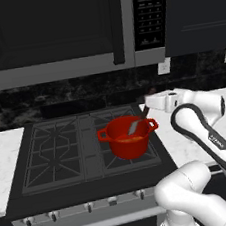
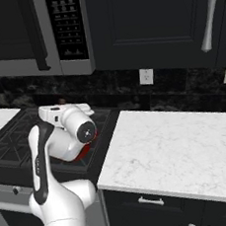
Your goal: Put the potato and carrot in the pot. Retrieve the spatula and lightly stir the vegetables in the pot.
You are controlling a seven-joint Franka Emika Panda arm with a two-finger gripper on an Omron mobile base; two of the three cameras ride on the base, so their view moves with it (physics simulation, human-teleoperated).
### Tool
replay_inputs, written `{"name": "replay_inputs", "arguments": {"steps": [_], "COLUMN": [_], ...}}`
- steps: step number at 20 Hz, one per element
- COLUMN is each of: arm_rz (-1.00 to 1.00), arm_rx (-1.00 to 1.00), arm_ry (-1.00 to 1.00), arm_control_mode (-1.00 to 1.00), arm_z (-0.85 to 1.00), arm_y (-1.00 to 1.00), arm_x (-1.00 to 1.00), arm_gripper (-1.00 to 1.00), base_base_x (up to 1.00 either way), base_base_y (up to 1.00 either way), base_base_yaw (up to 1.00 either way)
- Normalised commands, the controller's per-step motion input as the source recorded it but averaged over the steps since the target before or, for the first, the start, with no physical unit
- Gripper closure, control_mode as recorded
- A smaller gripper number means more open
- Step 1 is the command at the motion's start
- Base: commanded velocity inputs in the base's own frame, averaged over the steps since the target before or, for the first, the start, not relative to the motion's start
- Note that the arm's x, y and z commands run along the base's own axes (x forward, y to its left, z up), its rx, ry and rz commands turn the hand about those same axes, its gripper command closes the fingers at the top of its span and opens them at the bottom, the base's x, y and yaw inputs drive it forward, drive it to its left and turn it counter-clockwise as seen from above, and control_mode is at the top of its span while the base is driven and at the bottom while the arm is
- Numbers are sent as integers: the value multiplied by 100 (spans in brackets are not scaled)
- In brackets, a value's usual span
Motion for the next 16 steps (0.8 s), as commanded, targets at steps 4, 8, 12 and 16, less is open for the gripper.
{"name": "replay_inputs", "arguments": {"steps": [4,8,12,16], "arm_rz": [-2,-5,-10,-11], "arm_rx": [-1,-4,-7,-11], "arm_ry": [3,1,3,1], "arm_control_mode": [-100,-100,-100,-100], "arm_z": [-6,-7,-8,-18], "arm_y": [-13,-6,0,3], "arm_x": [2,11,19,9], "arm_gripper": [100,100,100,100], "base_base_x": [0,0,0,0], "base_base_y": [0,0,0,0], "base_base_yaw": [0,0,0,0]}}
